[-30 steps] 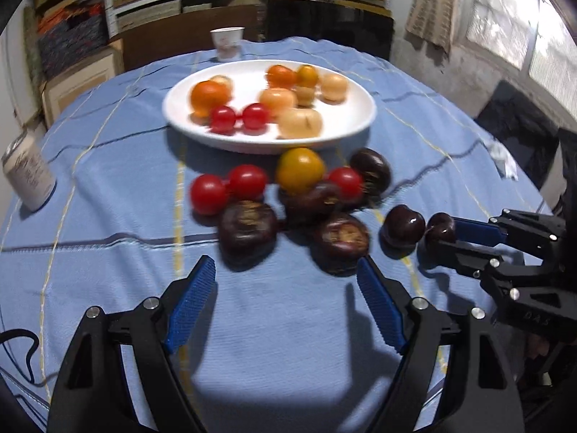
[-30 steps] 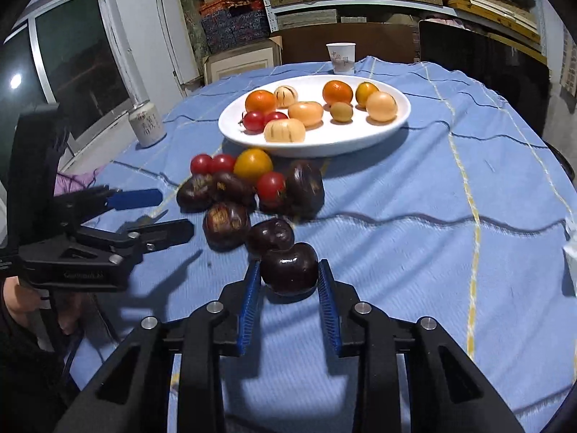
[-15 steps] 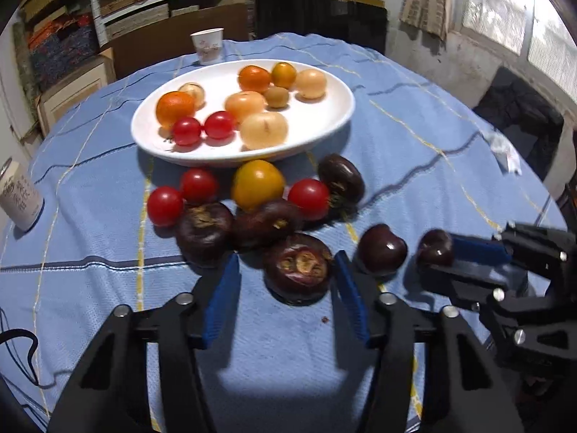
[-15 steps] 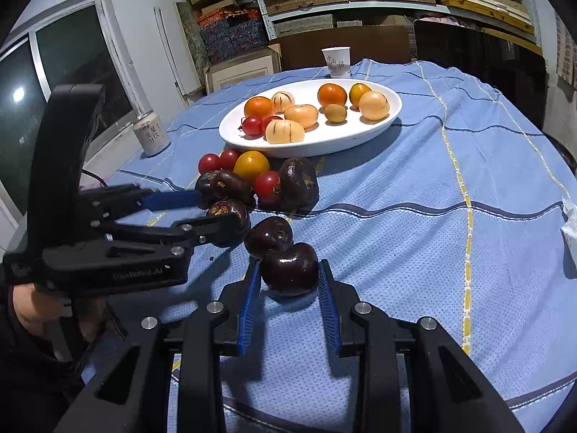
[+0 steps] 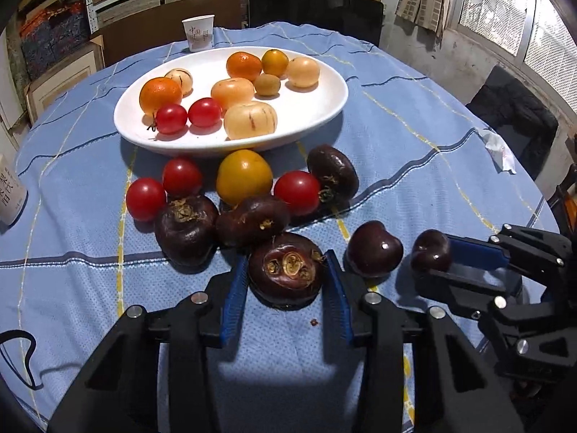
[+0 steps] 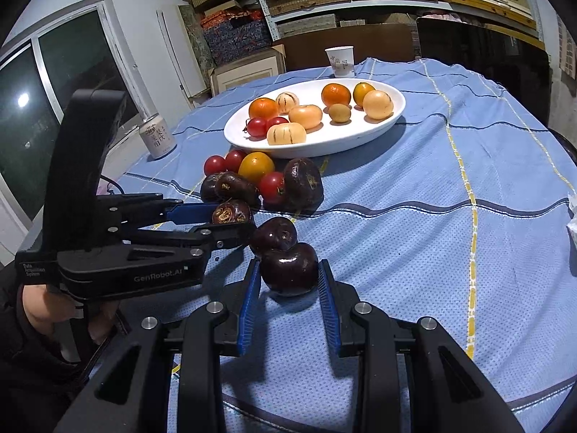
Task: Organize fruits
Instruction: 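Grasp a dark purple tomato with the left tool while the right tool grasps another dark purple tomato, then carry both dark purple tomatoes over the white plate and open both tools, then grasp a dark purple tomato with the left tool while the right tool grasps another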
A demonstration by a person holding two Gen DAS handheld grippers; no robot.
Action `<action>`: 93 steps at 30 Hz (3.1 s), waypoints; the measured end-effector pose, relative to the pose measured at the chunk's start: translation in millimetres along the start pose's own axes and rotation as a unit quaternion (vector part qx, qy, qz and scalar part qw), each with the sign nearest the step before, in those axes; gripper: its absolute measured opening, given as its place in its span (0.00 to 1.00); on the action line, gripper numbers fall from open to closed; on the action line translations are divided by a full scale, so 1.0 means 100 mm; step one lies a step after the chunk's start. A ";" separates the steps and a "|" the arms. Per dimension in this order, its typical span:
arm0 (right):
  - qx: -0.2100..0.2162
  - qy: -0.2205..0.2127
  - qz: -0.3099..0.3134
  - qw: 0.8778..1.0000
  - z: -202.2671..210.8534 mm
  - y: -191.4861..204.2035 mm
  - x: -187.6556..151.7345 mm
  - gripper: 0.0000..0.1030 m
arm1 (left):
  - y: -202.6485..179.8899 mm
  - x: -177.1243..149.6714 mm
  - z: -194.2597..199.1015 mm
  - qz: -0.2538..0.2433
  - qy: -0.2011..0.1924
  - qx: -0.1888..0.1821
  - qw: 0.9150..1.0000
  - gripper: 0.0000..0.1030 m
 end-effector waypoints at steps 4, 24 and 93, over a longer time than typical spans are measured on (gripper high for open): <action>0.001 0.000 0.000 1.000 0.00 0.00 0.00 0.32 | -0.01 -0.05 0.05 0.000 -0.007 0.000 1.000 0.40; -0.009 -0.007 -0.006 1.000 0.03 0.00 -0.02 0.32 | 0.07 -0.23 0.19 0.016 -0.024 -0.003 1.000 0.40; -0.079 0.015 0.056 0.995 0.05 0.19 0.42 0.47 | 0.63 -0.02 0.49 0.041 -0.027 0.027 0.998 0.84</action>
Point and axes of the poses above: each gripper's, at about its wrist camera, not at the fingertips, and z roughly against the way its jaws point, y to its left, x to its top, the point moved 8 cm from there along -z, roughly the way its jaws point, and after that the axes turned 15 degrees about y, right-handed, at the moved point
